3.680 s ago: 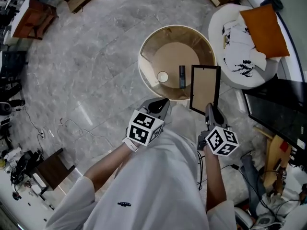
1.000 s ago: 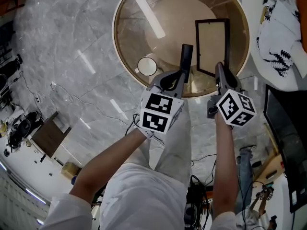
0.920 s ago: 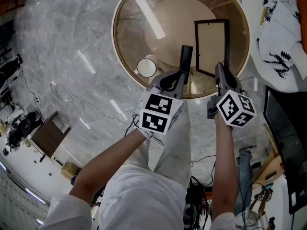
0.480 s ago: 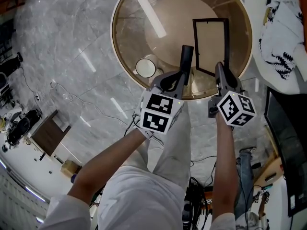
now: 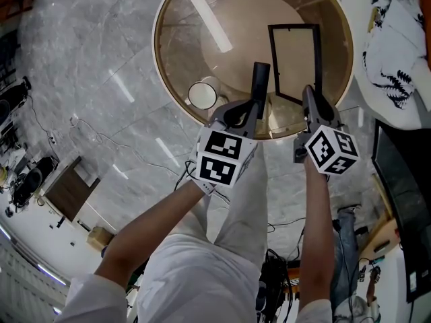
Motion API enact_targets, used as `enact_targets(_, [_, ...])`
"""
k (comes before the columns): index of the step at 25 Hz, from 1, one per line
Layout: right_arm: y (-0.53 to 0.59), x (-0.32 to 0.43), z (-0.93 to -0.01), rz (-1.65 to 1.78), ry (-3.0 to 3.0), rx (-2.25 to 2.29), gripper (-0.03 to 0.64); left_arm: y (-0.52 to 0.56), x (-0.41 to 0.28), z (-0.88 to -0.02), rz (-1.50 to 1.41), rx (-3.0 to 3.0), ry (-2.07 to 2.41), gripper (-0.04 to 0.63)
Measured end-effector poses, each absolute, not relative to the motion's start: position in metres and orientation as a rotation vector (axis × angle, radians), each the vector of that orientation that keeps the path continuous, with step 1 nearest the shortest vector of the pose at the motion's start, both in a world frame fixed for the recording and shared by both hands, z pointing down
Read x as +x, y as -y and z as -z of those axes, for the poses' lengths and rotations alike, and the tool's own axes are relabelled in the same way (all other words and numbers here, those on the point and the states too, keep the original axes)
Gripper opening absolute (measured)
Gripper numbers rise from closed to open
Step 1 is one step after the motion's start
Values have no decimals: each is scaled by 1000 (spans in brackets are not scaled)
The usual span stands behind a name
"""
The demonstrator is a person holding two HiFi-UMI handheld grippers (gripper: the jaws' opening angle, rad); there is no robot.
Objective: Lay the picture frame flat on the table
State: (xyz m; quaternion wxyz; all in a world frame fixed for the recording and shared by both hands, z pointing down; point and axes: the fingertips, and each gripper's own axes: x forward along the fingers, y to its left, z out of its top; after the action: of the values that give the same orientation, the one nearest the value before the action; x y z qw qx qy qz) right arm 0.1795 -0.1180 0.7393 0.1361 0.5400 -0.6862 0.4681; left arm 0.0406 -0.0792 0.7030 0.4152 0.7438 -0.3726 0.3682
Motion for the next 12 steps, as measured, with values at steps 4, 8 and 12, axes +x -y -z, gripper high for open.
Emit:
enact_targets(4, [117, 181, -741, -1320, 1967, 1587, 53, 77, 41, -706, -928, 1869, 930, 5])
enact_targets(8, [115, 182, -747, -1318, 1944, 1599, 64, 78, 41, -709, -937, 1876, 918, 5])
enact_targets(12, [113, 186, -753, -1312, 1926, 1607, 78, 83, 39, -711, -941, 1882, 927, 5])
